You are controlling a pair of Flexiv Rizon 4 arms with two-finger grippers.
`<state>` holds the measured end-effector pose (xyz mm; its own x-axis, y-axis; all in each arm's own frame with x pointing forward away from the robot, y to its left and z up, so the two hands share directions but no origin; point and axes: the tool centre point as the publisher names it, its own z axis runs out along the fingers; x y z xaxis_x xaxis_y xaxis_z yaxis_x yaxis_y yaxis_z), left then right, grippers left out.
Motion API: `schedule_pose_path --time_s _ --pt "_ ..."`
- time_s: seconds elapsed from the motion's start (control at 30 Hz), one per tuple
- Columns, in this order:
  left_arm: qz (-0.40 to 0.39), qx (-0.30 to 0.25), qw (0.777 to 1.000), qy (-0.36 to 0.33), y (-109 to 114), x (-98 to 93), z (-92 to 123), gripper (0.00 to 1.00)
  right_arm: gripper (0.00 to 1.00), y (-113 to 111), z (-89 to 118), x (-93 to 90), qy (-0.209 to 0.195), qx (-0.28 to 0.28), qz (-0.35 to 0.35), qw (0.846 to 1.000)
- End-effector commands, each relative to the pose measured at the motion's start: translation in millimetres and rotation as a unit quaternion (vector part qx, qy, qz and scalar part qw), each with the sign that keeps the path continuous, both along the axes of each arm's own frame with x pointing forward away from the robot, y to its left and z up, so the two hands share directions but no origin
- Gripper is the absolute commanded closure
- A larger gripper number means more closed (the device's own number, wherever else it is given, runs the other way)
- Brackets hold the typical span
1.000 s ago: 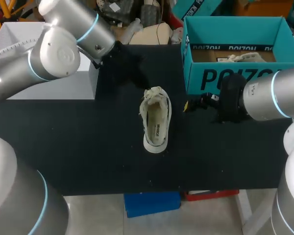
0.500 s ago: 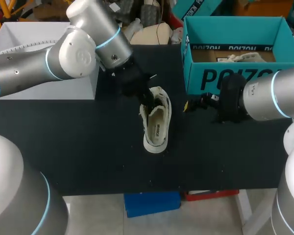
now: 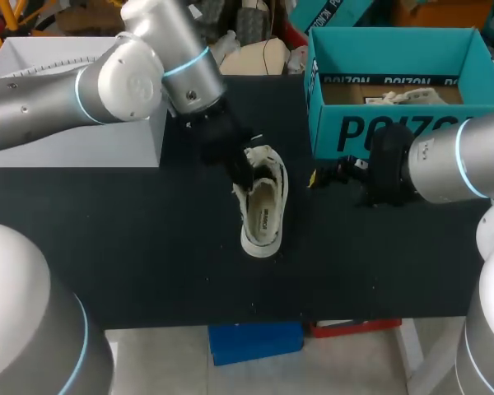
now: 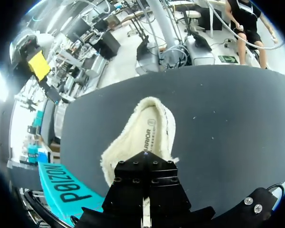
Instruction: Take the shoe out of the shoebox, open the shoe tongue, remove and reinsert the insole, then place the shoe into the shoebox
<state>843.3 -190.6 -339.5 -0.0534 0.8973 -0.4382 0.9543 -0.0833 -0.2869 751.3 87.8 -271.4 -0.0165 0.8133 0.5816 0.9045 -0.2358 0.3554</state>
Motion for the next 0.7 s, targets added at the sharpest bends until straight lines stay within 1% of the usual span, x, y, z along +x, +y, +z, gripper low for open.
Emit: schedule_pose_path --time_s 0.03,0.13,0.2,0.27,0.33,0.5,0.63,0.7 --pt "0.003 -0.009 1.0 -0.027 11 5.1 29 1.0 0.0 2 -1 0.0 -0.001 -0.002 -0.002 1.0" --pt "0.018 -0.014 0.998 -0.055 0 15.8 29 1.0 0.0 2 -1 0.0 -0.001 -0.002 -0.002 1.0" --pt "0.02 -0.005 0.997 -0.075 -12 22.4 21 1.0 0.0 2 -1 0.0 -0.001 -0.002 -0.002 1.0" --pt "0.018 0.003 0.996 -0.085 -20 23.4 16 1.0 0.0 2 -1 0.0 -0.001 -0.002 -0.002 1.0" --pt "0.019 0.014 0.995 -0.095 -28 25.3 5 1.0 0.0 2 -1 0.0 -0.001 -0.002 -0.002 1.0" --pt "0.014 0.036 0.995 -0.096 -37 21.1 -18 1.0 0.0 2 -1 0.0 -0.001 -0.002 -0.002 1.0" --pt "0.012 0.045 0.995 -0.093 -36 14.8 -26 1.0 0.0 2 -1 0.0 -0.001 -0.002 -0.002 1.0" --pt "0.013 0.056 0.994 -0.092 -32 11.8 -30 1.0 0.0 2 -1 0.0 -0.001 -0.002 -0.002 1.0"
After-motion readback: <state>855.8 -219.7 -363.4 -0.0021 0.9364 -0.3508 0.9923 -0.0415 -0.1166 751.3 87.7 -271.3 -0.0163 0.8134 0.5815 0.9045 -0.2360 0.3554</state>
